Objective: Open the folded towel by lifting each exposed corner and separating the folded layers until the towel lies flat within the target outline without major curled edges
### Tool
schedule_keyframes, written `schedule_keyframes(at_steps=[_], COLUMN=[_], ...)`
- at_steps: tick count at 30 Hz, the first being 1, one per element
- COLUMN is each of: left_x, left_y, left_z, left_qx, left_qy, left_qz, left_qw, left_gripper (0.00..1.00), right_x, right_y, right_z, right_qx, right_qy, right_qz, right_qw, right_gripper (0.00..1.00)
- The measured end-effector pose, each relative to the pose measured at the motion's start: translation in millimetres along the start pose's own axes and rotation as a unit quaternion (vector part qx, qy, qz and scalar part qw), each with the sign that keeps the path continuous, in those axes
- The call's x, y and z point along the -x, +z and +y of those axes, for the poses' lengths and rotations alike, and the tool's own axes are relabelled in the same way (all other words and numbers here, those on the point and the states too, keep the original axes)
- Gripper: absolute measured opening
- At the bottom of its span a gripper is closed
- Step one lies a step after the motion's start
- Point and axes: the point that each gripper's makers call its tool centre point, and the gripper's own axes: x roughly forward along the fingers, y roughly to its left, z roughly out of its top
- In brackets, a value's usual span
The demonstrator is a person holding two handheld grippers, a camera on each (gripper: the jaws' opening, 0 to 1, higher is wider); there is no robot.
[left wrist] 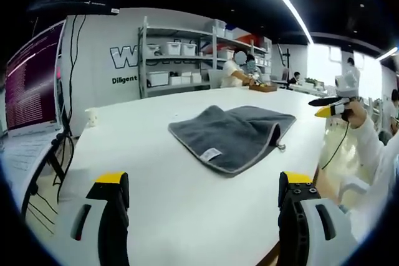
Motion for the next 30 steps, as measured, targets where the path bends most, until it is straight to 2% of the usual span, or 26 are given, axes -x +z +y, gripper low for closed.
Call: schedule_keyframes(at_steps=[5,10,13,18,23,30], left_x=[-17,-30,-39,-61,-77,-107], left_y=[-9.4,-13.0,-12.2,-19.9,-12.4,6.6], left_z=[-6.4,-14.3,-16.0,-9.2,-13.3,-20.0], left_qx=[-0.002,-0.003,0.007,0.037,0.040,0.050], left_qy=[-0.014,-0.025,-0.034,-0.025,-0.034,-0.055], left_qz=[0.014,0.018,0.010,0.014,0.013,0.015], left_qw=[0.9998,0.9995,0.9993,0.9989,0.9985,0.9971], left_gripper=[0.99,0.99,0.99,0.99,0.99,0.97], right_x=[6,4,2,3,8,7], right_y=[-0.1,-3.0,-6.2,-7.4,-6.0,-3.0], right_z=[-14,-24,-33,-47,-54,-44], right_qx=[-0.010,-0.030,-0.038,-0.051,-0.047,-0.050], right_qy=[-0.021,-0.017,-0.016,-0.025,-0.031,-0.017], right_qz=[-0.017,-0.016,-0.010,-0.018,-0.022,-0.028], right_qw=[0.9996,0.9993,0.9991,0.9982,0.9982,0.9982], right_gripper=[0.99,0.99,0.99,0.99,0.99,0.99])
